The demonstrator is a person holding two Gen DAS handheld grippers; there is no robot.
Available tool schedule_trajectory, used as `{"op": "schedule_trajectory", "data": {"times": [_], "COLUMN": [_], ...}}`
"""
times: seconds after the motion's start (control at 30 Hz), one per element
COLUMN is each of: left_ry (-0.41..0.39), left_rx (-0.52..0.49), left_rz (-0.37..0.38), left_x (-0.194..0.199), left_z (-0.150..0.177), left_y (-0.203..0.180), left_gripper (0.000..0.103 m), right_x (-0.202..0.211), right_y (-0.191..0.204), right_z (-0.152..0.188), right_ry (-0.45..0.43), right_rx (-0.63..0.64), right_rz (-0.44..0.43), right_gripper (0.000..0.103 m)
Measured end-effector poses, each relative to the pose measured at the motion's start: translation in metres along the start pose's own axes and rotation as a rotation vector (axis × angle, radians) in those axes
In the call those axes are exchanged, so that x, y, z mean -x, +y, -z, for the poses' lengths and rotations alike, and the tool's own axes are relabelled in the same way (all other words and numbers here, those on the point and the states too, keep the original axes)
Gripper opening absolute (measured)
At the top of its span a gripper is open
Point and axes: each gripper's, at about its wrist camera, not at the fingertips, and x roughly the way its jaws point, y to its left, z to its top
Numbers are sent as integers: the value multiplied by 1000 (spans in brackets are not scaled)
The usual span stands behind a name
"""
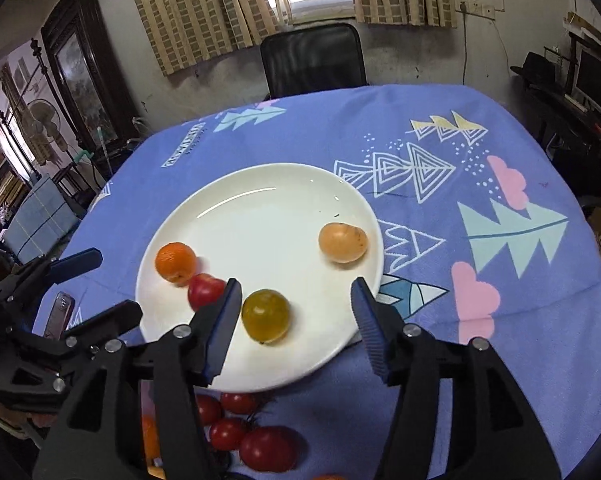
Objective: Organize fruits
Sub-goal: 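Withdraw both tools from the plate toward the remaining fruits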
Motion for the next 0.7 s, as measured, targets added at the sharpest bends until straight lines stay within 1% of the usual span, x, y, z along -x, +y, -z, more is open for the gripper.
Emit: {"op": "schedule_trajectory", "data": {"times": [0.03, 0.07, 0.13, 0.2, 0.3, 0.33, 0.37, 0.43, 0.47, 0.53, 0.6, 0.63, 0.7], "left_ry": [-24, -43, -71, -93, -102, -104, -106, -100, -87, -76, -67, -55, -41], "left_rx": [4, 8, 12, 17, 3, -7, -4, 20, 25, 26, 25, 34, 65], "left_rz": [0, -1, 4, 9, 10, 12, 15, 70, 92, 102, 98, 103, 128], "left_x": [13, 24, 47, 68, 93, 99, 104, 109, 109, 107, 103, 99, 93], "left_z": [3, 7, 18, 33, 62, 74, 85, 107, 116, 134, 146, 152, 160], "left_y": [1, 2, 4, 7, 10, 11, 12, 16, 17, 18, 17, 16, 17], "left_gripper": [94, 96, 98, 101, 101, 101, 101, 101, 101, 101, 101, 101, 101], "right_x": [15, 26, 50, 68, 88, 94, 97, 102, 102, 102, 96, 94, 90], "right_y": [3, 5, 10, 13, 19, 22, 25, 32, 34, 34, 31, 28, 26], "right_z": [8, 13, 31, 50, 86, 102, 113, 138, 147, 159, 165, 166, 167], "right_ry": [-26, -42, -71, -78, -82, -81, -79, -70, -71, -74, -58, -54, -38], "right_rx": [4, 12, 26, 18, -3, -13, -12, 16, 29, 56, 64, 60, 42], "right_rz": [-3, -7, -18, -38, -79, -84, -88, -68, -45, 18, 81, 90, 71], "right_gripper": [65, 66, 66, 72, 90, 98, 98, 98, 98, 98, 98, 98, 98]}}
